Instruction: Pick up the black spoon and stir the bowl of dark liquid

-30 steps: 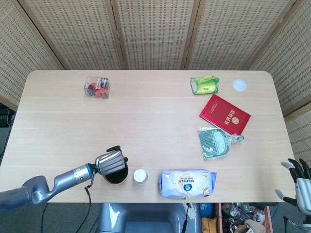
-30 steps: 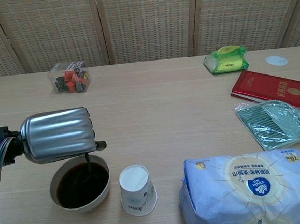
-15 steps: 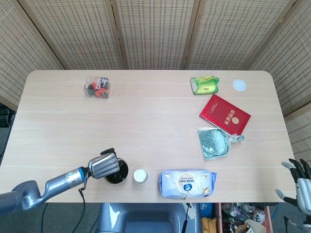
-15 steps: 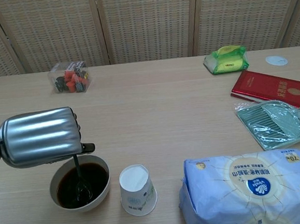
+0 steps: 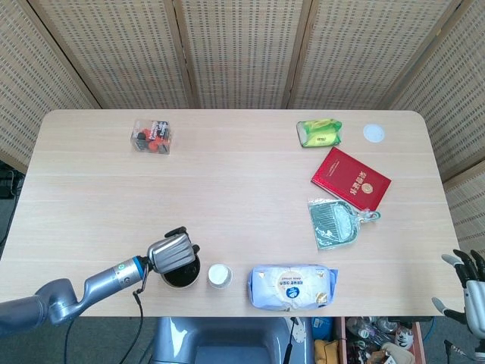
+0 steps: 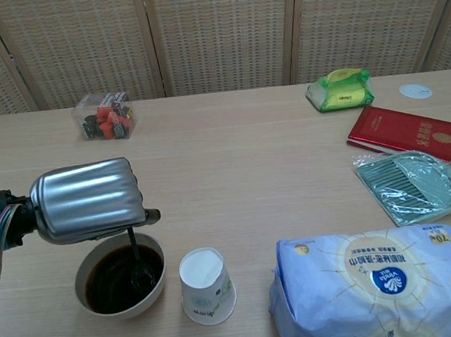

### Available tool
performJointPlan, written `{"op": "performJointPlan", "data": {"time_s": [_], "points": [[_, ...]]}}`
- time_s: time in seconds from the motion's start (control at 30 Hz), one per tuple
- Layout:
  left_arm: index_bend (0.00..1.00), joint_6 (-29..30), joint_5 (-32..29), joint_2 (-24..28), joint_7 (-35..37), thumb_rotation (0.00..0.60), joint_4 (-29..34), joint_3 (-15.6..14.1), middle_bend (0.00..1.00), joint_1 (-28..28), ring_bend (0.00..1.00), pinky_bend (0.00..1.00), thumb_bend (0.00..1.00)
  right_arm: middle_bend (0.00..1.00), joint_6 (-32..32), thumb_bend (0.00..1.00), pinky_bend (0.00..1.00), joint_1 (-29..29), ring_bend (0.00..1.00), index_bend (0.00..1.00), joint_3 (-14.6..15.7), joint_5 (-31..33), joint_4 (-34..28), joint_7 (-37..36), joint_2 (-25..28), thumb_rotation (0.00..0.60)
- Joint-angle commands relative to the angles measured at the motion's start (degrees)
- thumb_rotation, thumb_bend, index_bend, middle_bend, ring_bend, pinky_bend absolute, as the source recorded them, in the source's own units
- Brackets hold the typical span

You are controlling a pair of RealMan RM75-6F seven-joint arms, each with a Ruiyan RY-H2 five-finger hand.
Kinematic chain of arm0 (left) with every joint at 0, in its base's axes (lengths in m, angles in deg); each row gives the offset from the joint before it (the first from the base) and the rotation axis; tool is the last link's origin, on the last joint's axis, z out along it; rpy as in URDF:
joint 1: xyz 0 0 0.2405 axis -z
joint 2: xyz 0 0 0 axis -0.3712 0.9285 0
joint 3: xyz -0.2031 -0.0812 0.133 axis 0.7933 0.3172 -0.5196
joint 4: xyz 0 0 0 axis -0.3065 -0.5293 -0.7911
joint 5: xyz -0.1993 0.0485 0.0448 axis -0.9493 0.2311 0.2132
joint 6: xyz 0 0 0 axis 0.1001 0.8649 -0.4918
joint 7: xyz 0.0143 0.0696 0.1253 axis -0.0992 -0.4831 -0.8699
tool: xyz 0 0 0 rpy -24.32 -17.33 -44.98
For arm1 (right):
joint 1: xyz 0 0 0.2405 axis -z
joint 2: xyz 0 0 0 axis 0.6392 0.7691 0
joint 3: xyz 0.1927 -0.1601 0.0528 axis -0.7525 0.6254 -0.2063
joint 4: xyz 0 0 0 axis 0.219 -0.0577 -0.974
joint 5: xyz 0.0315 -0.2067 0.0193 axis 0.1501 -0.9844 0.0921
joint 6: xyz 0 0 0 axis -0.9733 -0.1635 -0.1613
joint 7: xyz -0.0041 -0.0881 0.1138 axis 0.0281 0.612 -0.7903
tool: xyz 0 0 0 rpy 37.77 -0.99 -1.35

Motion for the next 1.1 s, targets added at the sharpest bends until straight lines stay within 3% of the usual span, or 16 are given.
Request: {"op": "performJointPlan", "data": {"time_s": [0.03, 0.47, 1.1], "points": [[0.65, -0.23, -0.45, -0.32, 0.03, 0.600, -0.63, 0.19, 0.88, 0.00, 0.80, 0.78, 0.44, 0.23, 0.04, 0.18, 0.19, 0.02, 0.07, 0.26, 0.01, 0.00, -0.07, 0.06, 0.00, 0.600], [0.65, 1.72, -1.03, 2.18, -0.44, 0.600, 1.46, -0.73, 0.88, -1.74, 0.80, 0.78, 0.44, 0.23, 0.20, 0.18, 0.19, -0.09, 0.07, 0.26, 0.00, -0.31, -0.17, 0.11, -0.09, 0.600], [0.65, -0.22, -3.12, 3.67, -5.83, 0.600, 6.98, -0.13, 0.88, -3.24, 0.80, 0.78, 0.44, 0.23, 0.07, 0.18, 0.19, -0.01, 0.07, 0.26, -0.15, -0.40, -0.13, -0.22, 0.05, 0.600]]}}
